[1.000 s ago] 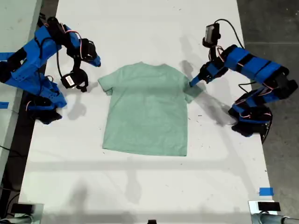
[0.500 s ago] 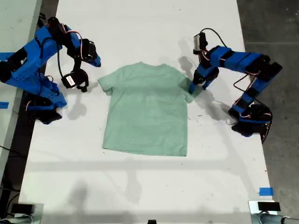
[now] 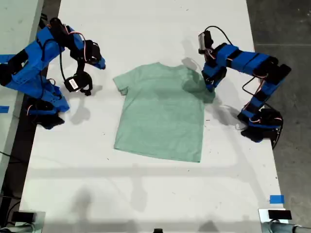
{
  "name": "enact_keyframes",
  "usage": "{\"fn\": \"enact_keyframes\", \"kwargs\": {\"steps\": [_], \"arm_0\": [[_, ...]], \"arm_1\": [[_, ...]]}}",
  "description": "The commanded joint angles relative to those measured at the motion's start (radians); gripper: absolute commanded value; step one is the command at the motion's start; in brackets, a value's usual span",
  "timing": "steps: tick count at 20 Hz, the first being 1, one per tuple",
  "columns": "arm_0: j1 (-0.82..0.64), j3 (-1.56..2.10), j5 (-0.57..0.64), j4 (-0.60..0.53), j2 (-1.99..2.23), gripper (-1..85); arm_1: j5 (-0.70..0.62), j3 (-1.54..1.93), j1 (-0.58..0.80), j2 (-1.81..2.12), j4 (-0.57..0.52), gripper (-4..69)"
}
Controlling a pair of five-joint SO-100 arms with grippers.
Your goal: Fold tshirt
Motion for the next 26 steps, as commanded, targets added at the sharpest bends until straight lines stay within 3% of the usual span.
{"fn": "enact_keyframes", "kwargs": {"steps": [1,4,9,12,15,16,17,18,22,26], "arm_0": [[0.008,-0.002,0.006,-0.015,0.011,0.1],[0.005,0.006,0.008,-0.025,0.017,0.1],[0.009,0.008,0.008,-0.029,0.017,0.1],[0.014,0.008,0.008,-0.029,0.017,0.1],[0.020,0.008,0.003,-0.031,0.023,0.1],[0.021,0.008,0.003,-0.031,0.025,0.1],[0.021,0.008,0.003,-0.031,0.025,0.1],[0.021,0.009,0.003,-0.028,0.026,0.5],[0.005,0.014,0.003,-0.023,0.028,2.7],[-0.008,-0.012,0.006,0.023,0.011,6.5]], "arm_1": [[0.028,-0.140,-0.044,0.153,0.103,-1.4],[0.089,-0.316,-0.133,0.184,0.190,-1.4],[0.219,-0.707,-0.333,-0.046,0.216,-1.4],[0.279,-0.999,-0.422,-0.305,0.209,-1.4],[0.333,-1.112,-0.466,-0.505,0.103,-1.2],[0.345,-1.127,-0.476,-0.535,0.086,4.6],[0.347,-1.132,-0.483,-0.532,0.091,23.5],[0.334,-1.132,-0.488,-0.499,0.112,37.3],[0.307,-1.127,-0.448,-0.267,0.264,29.3],[0.272,-1.022,-0.397,0.000,0.388,26.9]]}}
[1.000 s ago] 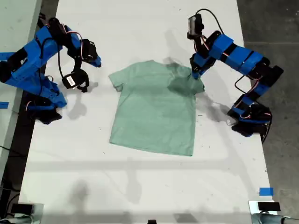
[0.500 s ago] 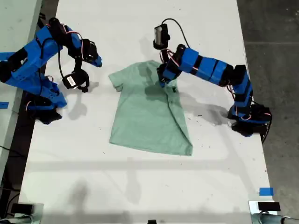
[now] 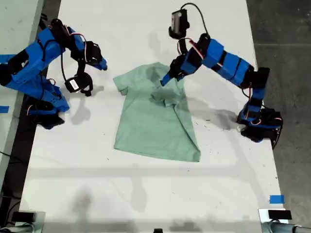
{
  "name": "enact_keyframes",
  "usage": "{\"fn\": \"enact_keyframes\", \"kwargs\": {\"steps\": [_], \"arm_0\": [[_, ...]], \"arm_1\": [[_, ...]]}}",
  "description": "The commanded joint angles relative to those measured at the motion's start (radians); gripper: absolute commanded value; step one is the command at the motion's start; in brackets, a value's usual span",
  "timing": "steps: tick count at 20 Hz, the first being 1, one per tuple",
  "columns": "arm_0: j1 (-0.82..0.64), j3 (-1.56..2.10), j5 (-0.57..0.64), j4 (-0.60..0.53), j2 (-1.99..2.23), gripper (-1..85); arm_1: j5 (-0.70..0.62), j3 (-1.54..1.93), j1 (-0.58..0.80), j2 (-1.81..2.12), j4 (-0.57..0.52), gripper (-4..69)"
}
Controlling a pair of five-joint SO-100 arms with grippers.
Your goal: Fold tshirt
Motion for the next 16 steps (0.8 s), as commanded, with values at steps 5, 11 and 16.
{"fn": "enact_keyframes", "kwargs": {"steps": [5,11,16], "arm_0": [[-0.014,-0.132,0.006,0.100,-0.011,12.5],[-0.009,-0.153,0.023,0.091,-0.130,31.0],[-0.098,0.014,0.091,-0.181,-0.310,32.0]], "arm_1": [[-0.020,0.356,0.032,0.517,0.028,23.8],[0.029,0.589,-0.008,0.681,-0.009,22.3],[0.058,0.667,-0.038,0.793,-0.011,22.2]]}}
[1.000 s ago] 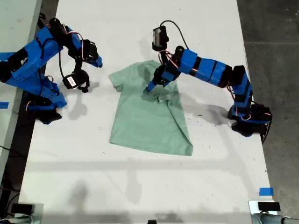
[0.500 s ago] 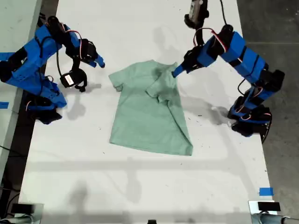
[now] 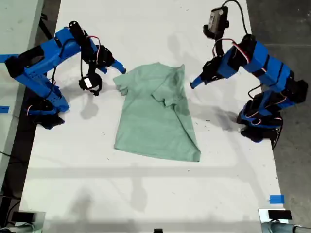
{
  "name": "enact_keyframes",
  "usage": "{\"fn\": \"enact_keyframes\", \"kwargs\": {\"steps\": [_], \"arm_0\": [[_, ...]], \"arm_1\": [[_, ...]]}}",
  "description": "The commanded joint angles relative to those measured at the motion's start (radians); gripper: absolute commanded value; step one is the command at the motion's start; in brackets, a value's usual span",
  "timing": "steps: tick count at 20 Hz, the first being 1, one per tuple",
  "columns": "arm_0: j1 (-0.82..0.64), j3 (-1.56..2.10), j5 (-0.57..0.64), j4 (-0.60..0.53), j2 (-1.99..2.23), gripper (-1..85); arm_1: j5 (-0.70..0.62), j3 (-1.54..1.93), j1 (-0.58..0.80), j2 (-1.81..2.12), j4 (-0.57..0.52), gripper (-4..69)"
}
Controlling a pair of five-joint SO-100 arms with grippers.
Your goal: Fold tshirt
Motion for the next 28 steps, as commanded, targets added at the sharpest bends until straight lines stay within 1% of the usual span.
{"fn": "enact_keyframes", "kwargs": {"steps": [1,5,8,9,10,11,12,13,19,24,26,28], "arm_0": [[-0.064,0.044,0.034,-0.144,-0.092,32.0],[-0.104,0.046,0.049,-0.245,-0.298,31.4],[-0.103,-0.037,0.058,-0.238,-0.477,31.1],[-0.100,-0.072,0.060,-0.218,-0.526,30.4],[-0.097,-0.092,0.064,-0.209,-0.543,26.2],[-0.098,-0.100,0.064,-0.207,-0.545,16.7],[-0.100,-0.100,0.067,-0.212,-0.526,1.5],[-0.095,-0.100,0.074,-0.207,-0.500,0.1],[-0.138,-0.074,0.066,-0.123,-0.215,0.1],[-0.175,0.055,0.052,-0.149,-0.003,0.1],[-0.141,0.064,0.038,-0.167,0.011,0.1],[-0.064,-0.020,0.005,-0.169,-0.048,0.1]], "arm_1": [[0.023,0.025,-0.023,0.109,-0.028,22.3],[0.052,0.112,-0.038,0.224,-0.029,22.2],[0.071,0.186,-0.038,0.319,-0.041,22.5],[0.075,0.209,-0.038,0.348,-0.048,22.7],[0.078,0.233,-0.037,0.374,-0.052,22.8],[0.080,0.261,-0.034,0.397,-0.055,22.9],[0.083,0.288,-0.032,0.414,-0.060,22.9],[0.084,0.310,-0.031,0.428,-0.064,22.9],[0.084,0.362,-0.025,0.469,-0.084,23.1],[0.091,0.377,-0.028,0.479,-0.089,23.1],[0.097,0.382,-0.032,0.485,-0.089,23.0],[0.106,0.391,-0.037,0.488,-0.092,22.8]]}}
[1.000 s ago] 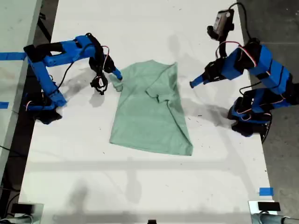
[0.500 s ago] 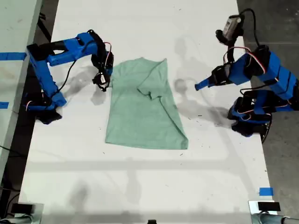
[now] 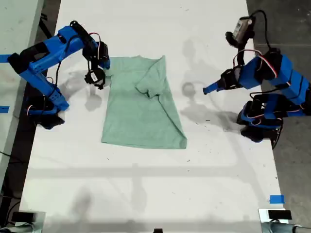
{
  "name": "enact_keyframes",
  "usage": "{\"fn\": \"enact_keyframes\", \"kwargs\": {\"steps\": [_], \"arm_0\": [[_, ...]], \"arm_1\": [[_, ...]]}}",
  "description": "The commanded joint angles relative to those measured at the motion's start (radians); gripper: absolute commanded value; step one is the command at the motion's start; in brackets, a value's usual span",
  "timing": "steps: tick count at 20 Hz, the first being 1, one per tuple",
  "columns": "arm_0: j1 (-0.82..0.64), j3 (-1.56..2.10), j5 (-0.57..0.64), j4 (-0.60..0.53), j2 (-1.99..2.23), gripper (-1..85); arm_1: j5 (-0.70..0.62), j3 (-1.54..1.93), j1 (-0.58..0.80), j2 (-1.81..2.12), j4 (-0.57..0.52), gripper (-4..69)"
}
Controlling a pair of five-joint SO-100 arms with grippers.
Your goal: Fold tshirt
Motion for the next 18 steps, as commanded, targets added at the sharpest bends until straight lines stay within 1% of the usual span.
{"fn": "enact_keyframes", "kwargs": {"steps": [1,3,5,6,7,10,12,13,14,15,16,18], "arm_0": [[0.106,-0.158,-0.052,-0.017,-0.038,0.1],[0.187,-0.362,-0.072,0.012,-0.187,0.1],[0.268,-0.675,-0.075,0.083,-0.394,0.1],[0.301,-0.865,-0.075,0.138,-0.522,0.1],[0.318,-0.925,-0.075,0.106,-0.571,0.1],[0.353,-0.925,-0.087,0.006,-0.627,0.1],[0.373,-0.925,-0.094,-0.031,-0.637,0.1],[0.371,-0.925,-0.094,-0.032,-0.638,7.9],[0.371,-0.925,-0.081,-0.032,-0.635,24.4],[0.370,-0.925,-0.078,-0.031,-0.618,28.8],[0.371,-0.925,-0.077,-0.028,-0.592,30.7],[0.373,-0.925,-0.075,0.005,-0.506,31.7]], "arm_1": [[0.017,-0.003,-0.014,0.023,-0.037,22.8],[0.026,0.006,-0.023,0.023,-0.044,22.7],[0.037,0.015,-0.032,0.025,-0.046,22.6],[0.041,0.017,-0.037,0.026,-0.046,22.6],[0.046,0.018,-0.043,0.029,-0.046,22.5],[0.057,0.028,-0.051,0.040,-0.048,22.5],[0.058,0.029,-0.051,0.040,-0.049,22.5],[0.058,0.029,-0.051,0.040,-0.051,22.6],[0.058,0.029,-0.051,0.040,-0.052,22.6],[0.060,0.032,-0.054,0.040,-0.055,22.6],[0.060,0.038,-0.054,0.040,-0.055,22.6],[0.064,0.052,-0.063,0.041,-0.058,23.0]]}}
